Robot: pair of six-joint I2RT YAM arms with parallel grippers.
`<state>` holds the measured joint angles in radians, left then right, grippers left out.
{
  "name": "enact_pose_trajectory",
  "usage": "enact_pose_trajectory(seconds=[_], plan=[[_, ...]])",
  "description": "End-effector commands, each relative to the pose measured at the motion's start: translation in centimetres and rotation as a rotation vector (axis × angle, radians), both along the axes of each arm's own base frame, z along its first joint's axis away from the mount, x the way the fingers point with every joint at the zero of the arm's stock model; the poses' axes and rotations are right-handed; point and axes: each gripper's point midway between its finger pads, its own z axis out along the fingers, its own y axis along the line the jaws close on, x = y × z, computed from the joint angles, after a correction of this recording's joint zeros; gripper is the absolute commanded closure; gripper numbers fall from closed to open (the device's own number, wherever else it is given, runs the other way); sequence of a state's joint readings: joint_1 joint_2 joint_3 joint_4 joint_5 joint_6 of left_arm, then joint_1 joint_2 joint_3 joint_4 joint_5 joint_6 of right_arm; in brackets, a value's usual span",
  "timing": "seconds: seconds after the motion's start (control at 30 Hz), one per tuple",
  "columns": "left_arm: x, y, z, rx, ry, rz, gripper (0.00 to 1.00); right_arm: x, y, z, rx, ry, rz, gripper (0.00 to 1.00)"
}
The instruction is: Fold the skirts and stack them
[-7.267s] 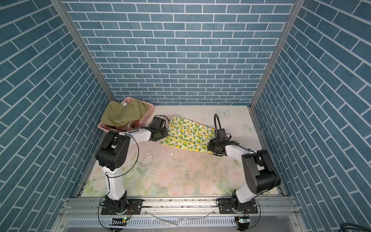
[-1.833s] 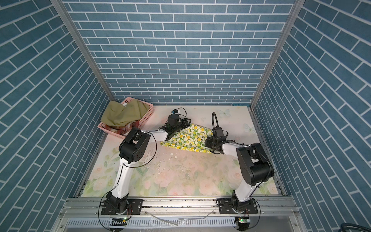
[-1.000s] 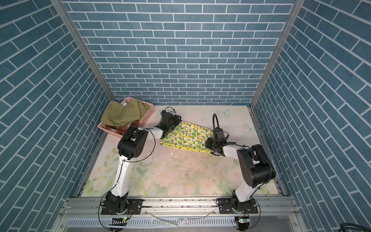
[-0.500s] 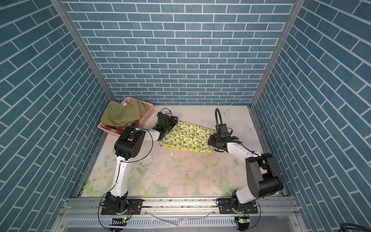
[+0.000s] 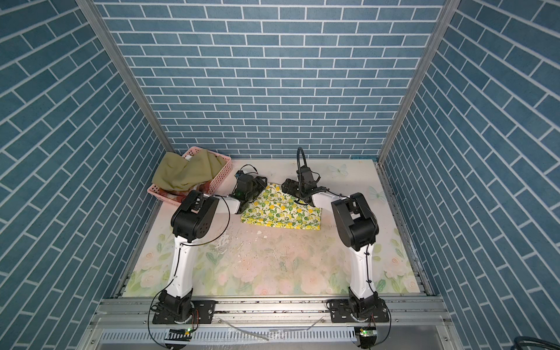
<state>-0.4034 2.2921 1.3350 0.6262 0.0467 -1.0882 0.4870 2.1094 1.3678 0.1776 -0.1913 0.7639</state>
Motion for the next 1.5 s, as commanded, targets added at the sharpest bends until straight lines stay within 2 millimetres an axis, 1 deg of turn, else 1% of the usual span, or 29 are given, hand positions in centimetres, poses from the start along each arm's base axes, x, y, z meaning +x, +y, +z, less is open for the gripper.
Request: enact_pose_trajectory(seconds=[0.0,0.07,0.13,0.27,0.3,0.43,0.53,0.67,0.8,0.93,1.0,1.1,1.13,1.2,1.3,1.37,1.47], plan=[[-1.6,1.0,-2.8,0.049,0.099,0.002,0.43,3.4,2.0,3.6,0.134,-0.122,-0.067,0.2],[-1.7,1.0,-3.1,0.049,0.105,0.001,0.43,3.8,1.7,2.6,0.145,-0.125,-0.105,0.19],[-1.9,1.1,-3.5,0.049,0.11,0.001,0.43,3.9,0.8,2.0,0.149,-0.149,-0.142,0.19],[-2.1,1.2,-3.7,0.05,0.115,0.002,0.44,4.0,-2.7,0.9,0.122,-0.174,-0.235,0.2],[-2.2,1.2,-3.9,0.05,0.118,0.002,0.44,4.1,-3.8,0.5,0.118,-0.165,-0.254,0.2],[-2.3,1.2,-4.1,0.053,0.122,0.001,0.44,3.7,-7.2,-1.0,0.112,-0.121,-0.306,0.2],[-2.3,1.3,-4.1,0.054,0.127,0.003,0.44,2.5,-9.6,-1.9,0.086,-0.103,-0.334,0.21],[-2.5,1.7,-4.2,0.067,0.131,0.007,0.44,0.6,-13.5,-2.8,0.043,-0.079,-0.374,0.21],[-2.7,2.0,-4.1,0.082,0.131,0.003,0.45,-1.2,-17.0,-2.4,-0.035,-0.063,-0.375,0.21],[-2.9,1.8,-2.9,0.12,0.119,-0.03,0.41,-3.0,-18.5,-0.1,-0.161,-0.056,-0.305,0.21],[-3.1,1.6,-1.7,0.151,0.101,-0.064,0.36,-4.3,-18.7,0.8,-0.219,-0.018,-0.258,0.21],[-3.6,1.1,0.3,0.215,0.076,-0.123,0.29,-6.5,-18.8,1.4,-0.252,0.029,-0.214,0.21],[-3.8,1.0,1.0,0.24,0.067,-0.145,0.26,-7.1,-19.0,1.2,-0.261,0.049,-0.211,0.21],[-4.4,0.5,2.5,0.29,0.052,-0.199,0.22,-8.5,-18.4,1.0,-0.236,0.091,-0.168,0.22],[-6.0,-0.1,4.2,0.36,0.063,-0.287,0.18,-10.4,-17.8,0.4,-0.189,0.135,-0.147,0.22],[-7.4,0.0,4.8,0.415,0.084,-0.328,0.18,-11.2,-17.8,-0.2,-0.174,0.157,-0.153,0.22],[-9.7,0.9,5.0,0.503,0.132,-0.37,0.18,-12.1,-17.5,-0.9,-0.139,0.17,-0.152,0.22]])
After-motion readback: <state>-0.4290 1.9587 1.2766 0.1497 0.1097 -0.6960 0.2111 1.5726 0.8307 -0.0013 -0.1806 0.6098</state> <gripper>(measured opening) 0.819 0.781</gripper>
